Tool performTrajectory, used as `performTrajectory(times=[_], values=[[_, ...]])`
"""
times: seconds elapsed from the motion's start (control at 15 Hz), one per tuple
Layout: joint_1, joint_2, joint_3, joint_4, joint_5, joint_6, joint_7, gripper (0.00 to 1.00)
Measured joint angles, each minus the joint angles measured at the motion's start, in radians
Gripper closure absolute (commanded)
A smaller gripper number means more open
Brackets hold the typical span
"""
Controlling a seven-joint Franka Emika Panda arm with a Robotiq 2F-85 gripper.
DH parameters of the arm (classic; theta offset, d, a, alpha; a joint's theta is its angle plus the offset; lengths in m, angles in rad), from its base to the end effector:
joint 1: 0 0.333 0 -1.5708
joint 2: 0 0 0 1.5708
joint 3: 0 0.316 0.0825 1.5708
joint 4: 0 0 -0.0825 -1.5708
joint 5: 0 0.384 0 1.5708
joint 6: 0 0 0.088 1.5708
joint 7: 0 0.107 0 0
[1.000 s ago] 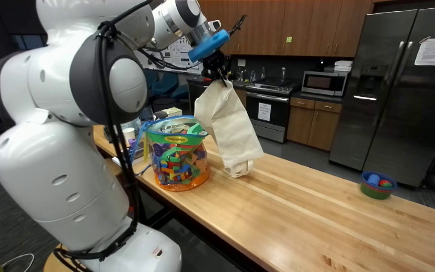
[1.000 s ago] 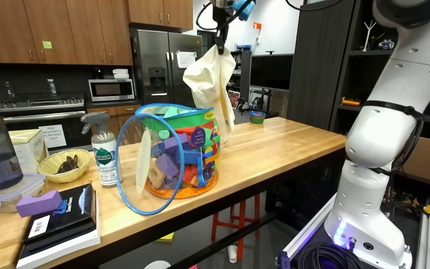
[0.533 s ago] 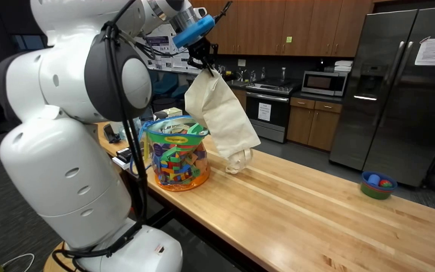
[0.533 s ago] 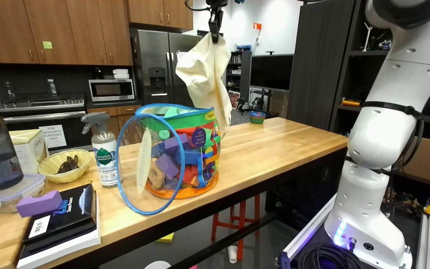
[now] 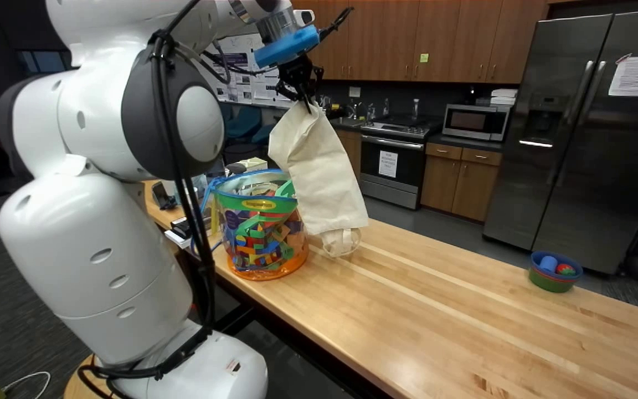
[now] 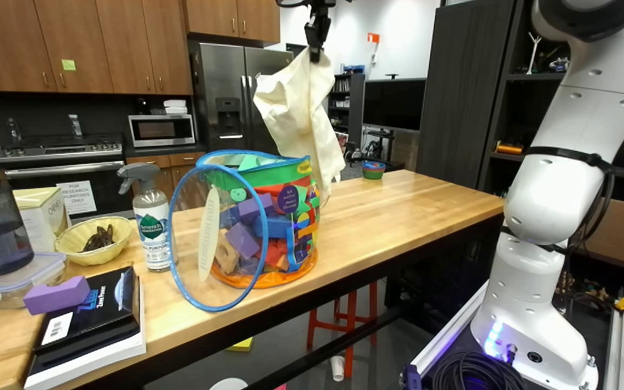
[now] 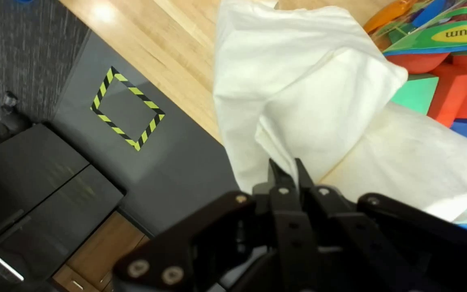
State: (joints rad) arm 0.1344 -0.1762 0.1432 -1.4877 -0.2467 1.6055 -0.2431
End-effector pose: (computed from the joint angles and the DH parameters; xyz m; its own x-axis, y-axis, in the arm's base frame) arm 0.4765 0.1195 0.7625 0.8419 0.4947 0.2157 0.4171 -0.8500 0.3217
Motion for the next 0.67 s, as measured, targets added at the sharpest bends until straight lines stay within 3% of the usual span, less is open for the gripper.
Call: performTrajectory(times=[0.27, 0.67], values=[[-0.026, -0.017, -0.042, -0.090, 0.066, 0.027, 0.066, 0.99], [-0.064, -0.069, -0.096, -0.335, 0.143, 0.108, 0.173, 0.99]])
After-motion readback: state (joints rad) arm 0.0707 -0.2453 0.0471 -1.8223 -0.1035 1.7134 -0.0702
